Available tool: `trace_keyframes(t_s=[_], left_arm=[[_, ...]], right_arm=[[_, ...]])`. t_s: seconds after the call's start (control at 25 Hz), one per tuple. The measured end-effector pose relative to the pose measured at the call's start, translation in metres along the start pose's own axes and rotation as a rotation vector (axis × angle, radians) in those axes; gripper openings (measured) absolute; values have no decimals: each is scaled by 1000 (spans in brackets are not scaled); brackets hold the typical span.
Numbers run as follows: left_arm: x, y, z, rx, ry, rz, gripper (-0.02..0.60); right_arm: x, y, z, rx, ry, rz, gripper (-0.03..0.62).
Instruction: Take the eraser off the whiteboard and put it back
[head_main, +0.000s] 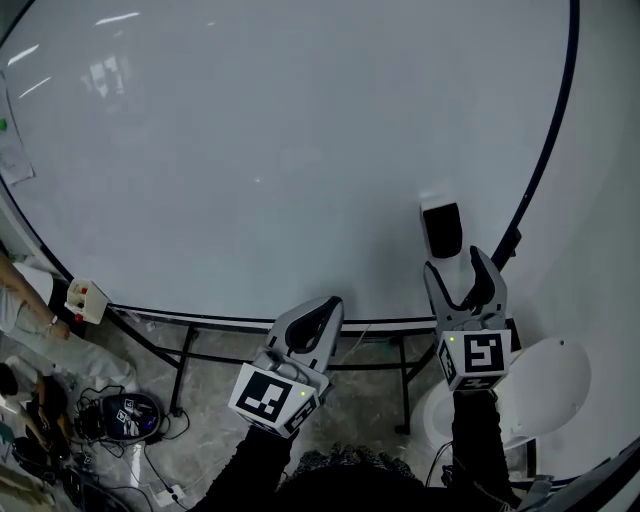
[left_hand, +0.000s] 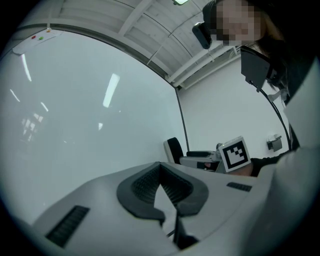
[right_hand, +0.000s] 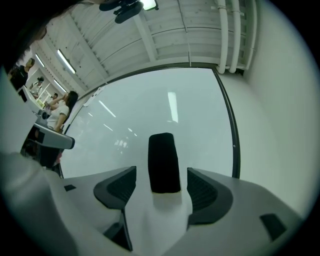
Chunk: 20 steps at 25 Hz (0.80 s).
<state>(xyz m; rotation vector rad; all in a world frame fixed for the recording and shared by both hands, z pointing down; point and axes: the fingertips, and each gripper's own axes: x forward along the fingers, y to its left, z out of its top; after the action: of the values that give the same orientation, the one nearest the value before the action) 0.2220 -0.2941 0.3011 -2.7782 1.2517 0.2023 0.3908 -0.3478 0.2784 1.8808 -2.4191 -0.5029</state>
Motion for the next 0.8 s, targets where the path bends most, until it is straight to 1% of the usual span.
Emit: trace_keyframes(t_s=[0.12, 0.28, 0.52, 0.8], left_arm=[[5, 1, 0, 1, -3, 5, 6], [11, 4, -2, 7, -2, 18, 6], [15, 10, -4, 7, 6, 35, 6], [13, 10, -9, 2, 22, 37, 6]], right_arm=[[15, -8, -5, -31, 15, -6, 318], [33, -10, -11, -95, 30, -26, 318], [43, -11, -13, -118, 24, -51, 318], [45, -12, -16, -152, 19, -115, 316]])
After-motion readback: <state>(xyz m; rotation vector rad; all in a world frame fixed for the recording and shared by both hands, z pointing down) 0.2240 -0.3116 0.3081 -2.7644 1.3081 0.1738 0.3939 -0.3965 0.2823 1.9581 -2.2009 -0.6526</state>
